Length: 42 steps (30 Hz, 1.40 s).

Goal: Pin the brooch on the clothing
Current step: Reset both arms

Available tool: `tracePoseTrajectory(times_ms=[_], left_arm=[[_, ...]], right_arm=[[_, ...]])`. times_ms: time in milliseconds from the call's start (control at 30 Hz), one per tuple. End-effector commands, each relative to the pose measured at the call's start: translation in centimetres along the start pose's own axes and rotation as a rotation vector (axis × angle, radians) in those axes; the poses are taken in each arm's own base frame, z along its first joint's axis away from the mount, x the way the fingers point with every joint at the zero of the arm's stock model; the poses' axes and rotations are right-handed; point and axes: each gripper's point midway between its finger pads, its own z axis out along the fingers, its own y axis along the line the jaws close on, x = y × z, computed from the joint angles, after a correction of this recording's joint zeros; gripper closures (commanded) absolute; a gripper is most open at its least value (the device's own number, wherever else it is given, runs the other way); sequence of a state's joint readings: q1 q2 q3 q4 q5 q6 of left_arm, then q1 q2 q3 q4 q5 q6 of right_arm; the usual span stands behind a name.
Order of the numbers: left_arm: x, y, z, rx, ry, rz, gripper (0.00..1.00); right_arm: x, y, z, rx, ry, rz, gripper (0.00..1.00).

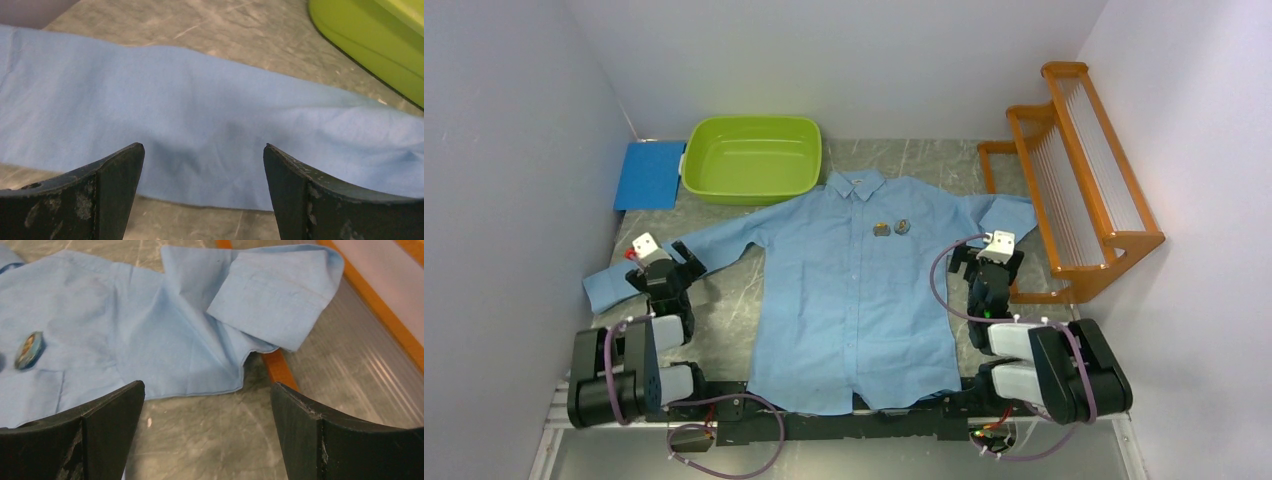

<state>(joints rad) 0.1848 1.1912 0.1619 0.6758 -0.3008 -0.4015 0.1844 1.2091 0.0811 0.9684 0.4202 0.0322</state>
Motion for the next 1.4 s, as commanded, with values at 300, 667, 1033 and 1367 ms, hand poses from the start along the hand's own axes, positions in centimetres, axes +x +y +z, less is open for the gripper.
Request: tracePoseTrajectory(times_ms=[300,667,1033,1367], left_arm=[[-0.7,-6.2,3.1,0.344,-0.124,0.207,0.05],[0.9,-9.2,5.1,0.442,0.022,0.325,0.05],[1.3,-10.1,5.2,0.461,0.036,0.361,0.05],[1.3,-10.1,5.2,0.461,0.035,0.362,0.05]], right_arm=[[-2.1,-0.1,4.1,-0.007,-0.089,0.021,0.0],[-2.2,-1.9,5.2,0.087,-0.063,0.061,0.0],[-2.1,-1.8,5.2,0.085,-0.062,0.059,0.0],[-2.1,-1.9,5.2,0.088,-0.063,0.059,0.0]])
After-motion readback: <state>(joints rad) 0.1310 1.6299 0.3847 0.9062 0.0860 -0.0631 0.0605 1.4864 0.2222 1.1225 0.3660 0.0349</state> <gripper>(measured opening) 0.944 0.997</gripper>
